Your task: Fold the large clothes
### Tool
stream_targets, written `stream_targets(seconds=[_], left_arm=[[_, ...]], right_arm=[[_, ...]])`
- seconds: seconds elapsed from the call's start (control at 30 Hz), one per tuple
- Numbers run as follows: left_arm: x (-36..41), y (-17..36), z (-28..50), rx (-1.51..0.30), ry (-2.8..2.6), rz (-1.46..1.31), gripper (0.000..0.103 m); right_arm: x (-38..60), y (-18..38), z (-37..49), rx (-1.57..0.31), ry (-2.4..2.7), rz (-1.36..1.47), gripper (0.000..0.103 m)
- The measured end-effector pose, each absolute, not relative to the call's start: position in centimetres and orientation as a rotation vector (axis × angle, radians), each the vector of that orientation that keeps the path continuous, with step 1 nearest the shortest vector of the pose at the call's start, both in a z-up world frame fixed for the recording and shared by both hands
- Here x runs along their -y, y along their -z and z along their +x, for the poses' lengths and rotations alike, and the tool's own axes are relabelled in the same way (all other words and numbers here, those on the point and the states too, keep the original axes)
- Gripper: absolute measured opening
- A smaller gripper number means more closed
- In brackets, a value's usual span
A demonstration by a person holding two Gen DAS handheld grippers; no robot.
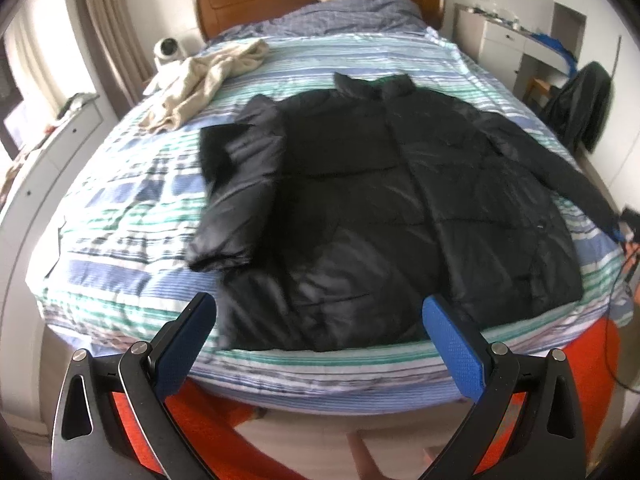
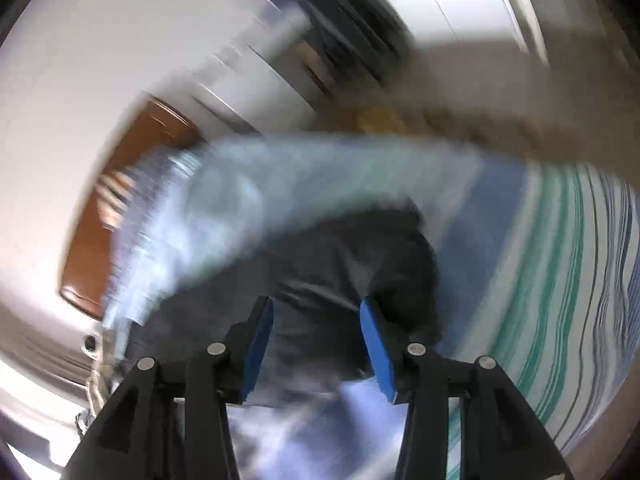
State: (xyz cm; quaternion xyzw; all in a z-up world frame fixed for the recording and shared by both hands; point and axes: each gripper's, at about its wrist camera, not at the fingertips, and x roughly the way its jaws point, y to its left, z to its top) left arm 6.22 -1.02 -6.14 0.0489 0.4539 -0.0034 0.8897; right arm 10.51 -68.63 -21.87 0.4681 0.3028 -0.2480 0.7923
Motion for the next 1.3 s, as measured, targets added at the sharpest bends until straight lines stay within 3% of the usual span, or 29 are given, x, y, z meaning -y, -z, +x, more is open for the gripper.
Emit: stream_targets(seconds=[0.13, 0.2, 0.53, 0.57, 0.6, 0.67, 0.7, 0.93, 0.97, 1.0, 1.07, 1.17, 1.3], left_arm=[[-2.5, 6.9, 7.2, -0.920, -0.037, 0.178, 0.103], [-4.0, 7.8, 8.6, -0.934, -0.035, 0.225, 0.103], [-5.3, 15.9, 17.0, -0.941, 0.006, 0.403, 0.101], [-5.9, 16.6, 18.2, -0.958, 0.007, 0.364, 0.075], [-6.8, 16.9, 19.0, -0.991, 0.020, 0.316, 0.034], [-9.3, 16.1, 20.4, -1.016, -0.001, 0.193, 0.018], [-10.6, 14.8, 20.7, -0.991, -0.021, 0.167, 0.016], [-26.7, 1.9, 21.4, -0.769, -0.331, 0.015, 0.018], [-29.7, 0.8, 21.9, -0.753, -0.399, -0.009, 0.029], [-32.1, 0.4, 22.3, -0.751, -0.463, -0.024, 0.044], [-37.4, 0.5, 23.0, -0.758, -0.623, -0.058, 0.052], [-41.6, 2.4, 22.8, -0.814, -0.724, -0.100, 0.054], [-39.2, 4.6, 20.0, -0.829, -0.659, -0.096, 0.060]], right_arm=[[65.0, 18.4, 9.2, -0.626, 0.607, 0.833, 0.032], [61.8, 16.0, 8.5, -0.618, 0.576, 0.727, 0.043], [47.3, 13.3, 5.0, -0.683, 0.324, 0.471, 0.047], [46.0, 13.1, 4.9, -0.688, 0.297, 0.456, 0.047], [44.7, 12.9, 5.1, -0.688, 0.269, 0.439, 0.047], [42.5, 12.3, 5.1, -0.684, 0.224, 0.407, 0.047], [41.7, 11.9, 5.0, -0.679, 0.208, 0.397, 0.047], [35.6, 9.6, 4.3, -0.642, 0.095, 0.266, 0.047], [34.9, 9.4, 4.5, -0.646, 0.077, 0.252, 0.047], [34.1, 9.3, 4.6, -0.648, 0.057, 0.237, 0.047], [32.9, 9.4, 4.7, -0.657, 0.032, 0.219, 0.047], [32.1, 9.5, 4.7, -0.684, 0.009, 0.216, 0.047], [32.8, 9.7, 4.4, -0.718, 0.037, 0.201, 0.050]])
